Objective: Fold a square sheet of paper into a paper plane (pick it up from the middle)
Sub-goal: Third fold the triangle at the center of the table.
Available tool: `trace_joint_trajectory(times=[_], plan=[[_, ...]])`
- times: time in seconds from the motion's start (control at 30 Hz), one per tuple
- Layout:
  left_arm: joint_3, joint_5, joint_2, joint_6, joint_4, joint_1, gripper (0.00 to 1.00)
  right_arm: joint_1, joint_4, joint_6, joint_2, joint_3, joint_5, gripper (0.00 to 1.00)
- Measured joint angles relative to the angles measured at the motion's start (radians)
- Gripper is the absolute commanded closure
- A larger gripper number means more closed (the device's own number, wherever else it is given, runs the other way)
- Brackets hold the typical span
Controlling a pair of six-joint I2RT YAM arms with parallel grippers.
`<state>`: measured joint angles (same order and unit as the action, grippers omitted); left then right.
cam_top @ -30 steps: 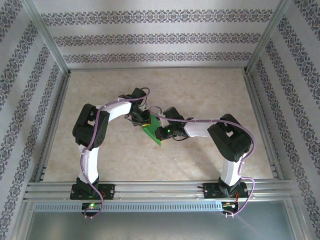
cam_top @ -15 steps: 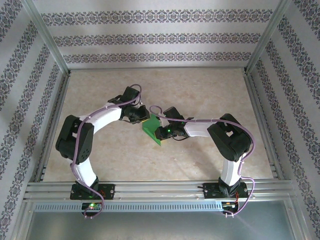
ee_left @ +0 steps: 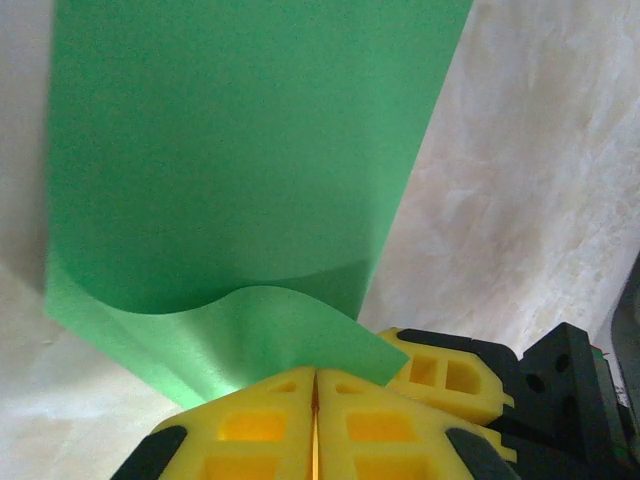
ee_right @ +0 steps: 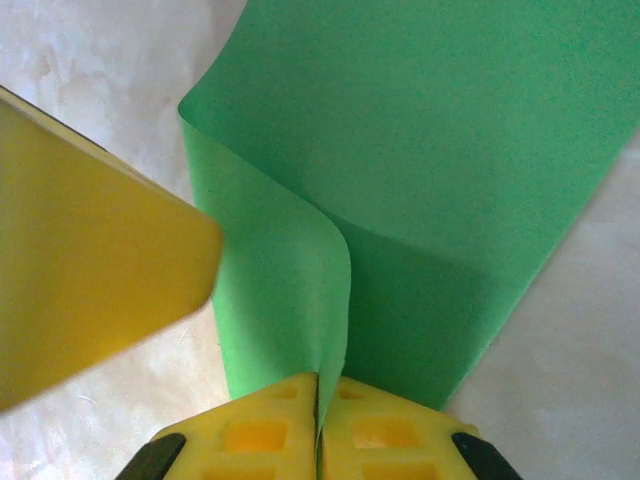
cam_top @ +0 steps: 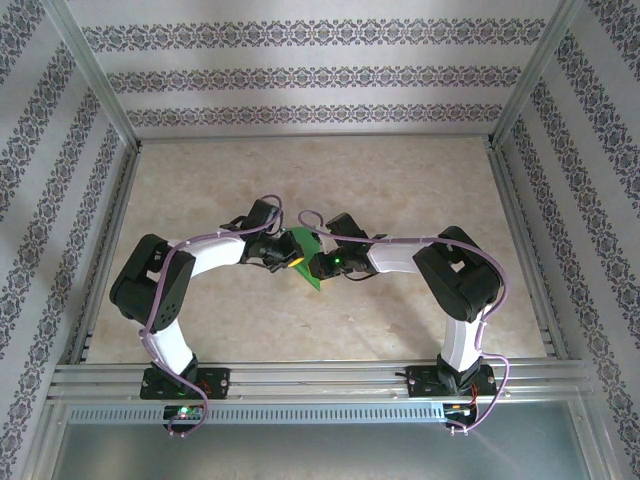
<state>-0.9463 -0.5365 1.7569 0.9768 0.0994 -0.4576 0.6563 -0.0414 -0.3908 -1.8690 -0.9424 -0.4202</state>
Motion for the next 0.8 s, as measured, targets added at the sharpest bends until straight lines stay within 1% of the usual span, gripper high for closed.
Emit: trace_joint_trajectory(times=[0.17, 0.43, 0.8], plan=[[0.005, -0.001, 0.020, 0.020, -0.024, -0.019, 0.92, 0.000, 0.000, 0.000, -0.004, -0.005, -0.002, 0.89], [0.057, 0.022, 0.020, 0.031, -0.031, -0.020, 0.92, 0.000, 0.001, 0.000, -0.006, -0.007, -0.003, 0.89], [0.066, 0.037, 0.020, 0.035, -0.036, -0.021, 0.92, 0.000, 0.013, 0.000, -0.012, -0.018, -0.003, 0.87]])
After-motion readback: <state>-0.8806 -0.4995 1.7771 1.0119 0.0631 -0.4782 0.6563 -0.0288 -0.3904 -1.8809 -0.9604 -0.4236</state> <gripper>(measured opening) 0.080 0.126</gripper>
